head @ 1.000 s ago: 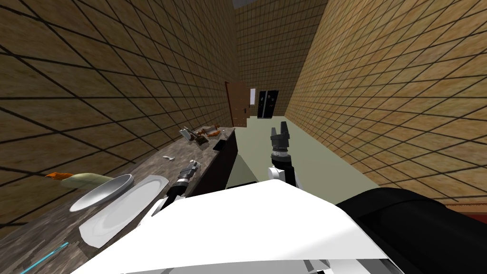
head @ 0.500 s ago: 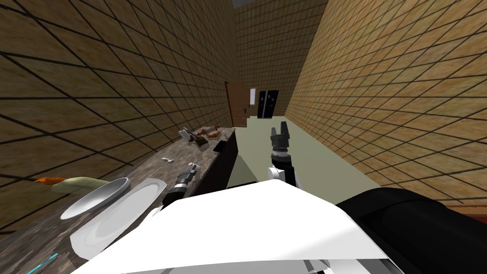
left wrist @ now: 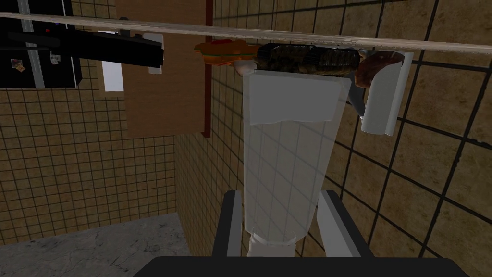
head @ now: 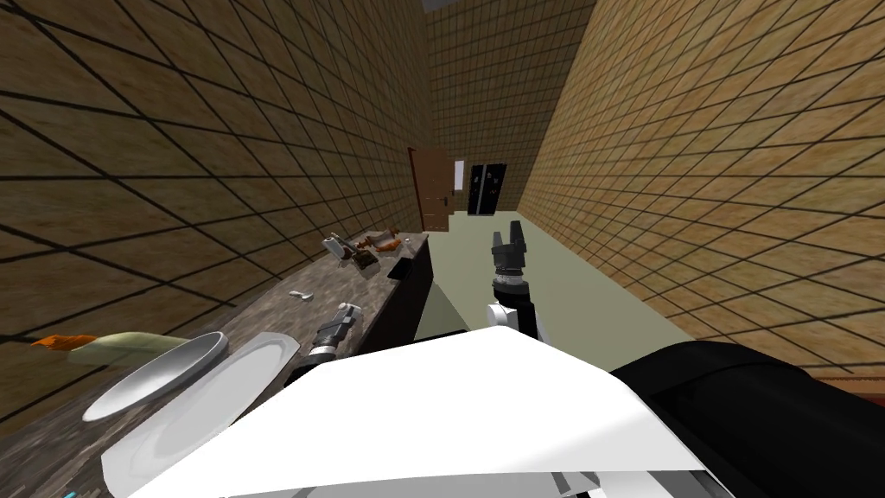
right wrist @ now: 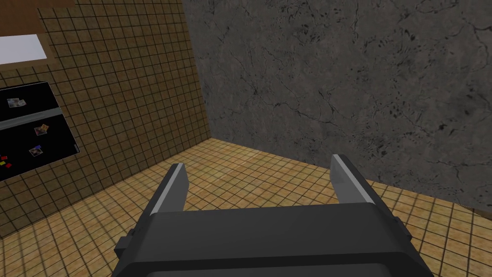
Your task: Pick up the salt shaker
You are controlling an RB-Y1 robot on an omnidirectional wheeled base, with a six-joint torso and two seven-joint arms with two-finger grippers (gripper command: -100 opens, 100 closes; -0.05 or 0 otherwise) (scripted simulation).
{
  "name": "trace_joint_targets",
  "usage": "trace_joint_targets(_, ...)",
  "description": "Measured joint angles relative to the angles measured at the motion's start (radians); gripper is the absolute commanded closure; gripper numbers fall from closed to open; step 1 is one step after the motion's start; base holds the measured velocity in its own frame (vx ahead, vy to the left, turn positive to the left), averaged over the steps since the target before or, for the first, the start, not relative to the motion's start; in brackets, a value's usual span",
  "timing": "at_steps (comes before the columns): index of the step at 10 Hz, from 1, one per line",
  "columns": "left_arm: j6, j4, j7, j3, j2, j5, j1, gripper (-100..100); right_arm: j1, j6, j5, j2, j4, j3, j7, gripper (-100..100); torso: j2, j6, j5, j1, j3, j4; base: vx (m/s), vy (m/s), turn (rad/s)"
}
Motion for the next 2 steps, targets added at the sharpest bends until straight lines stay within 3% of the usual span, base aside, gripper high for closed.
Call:
trace_joint_targets(1,0.001,-0.027,-0.001,0.000,-0.001,0.001,0.018,100,0.000,0.000,0.000,0.000,0.000,0.000,0.000,0,0.002,0.001,-0.001,-0.002,0.001,0.001,0.000,0.000,0.000)
trace_joint_targets(2,0.001,-0.031,-0.001,0.000,-0.001,0.001,0.019,0,0.000,0.000,0.000,0.000,0.000,0.000,0.000,0,0.002,0.001,0.000,-0.002,0.001,0.001,0.000,0.000,0.000)
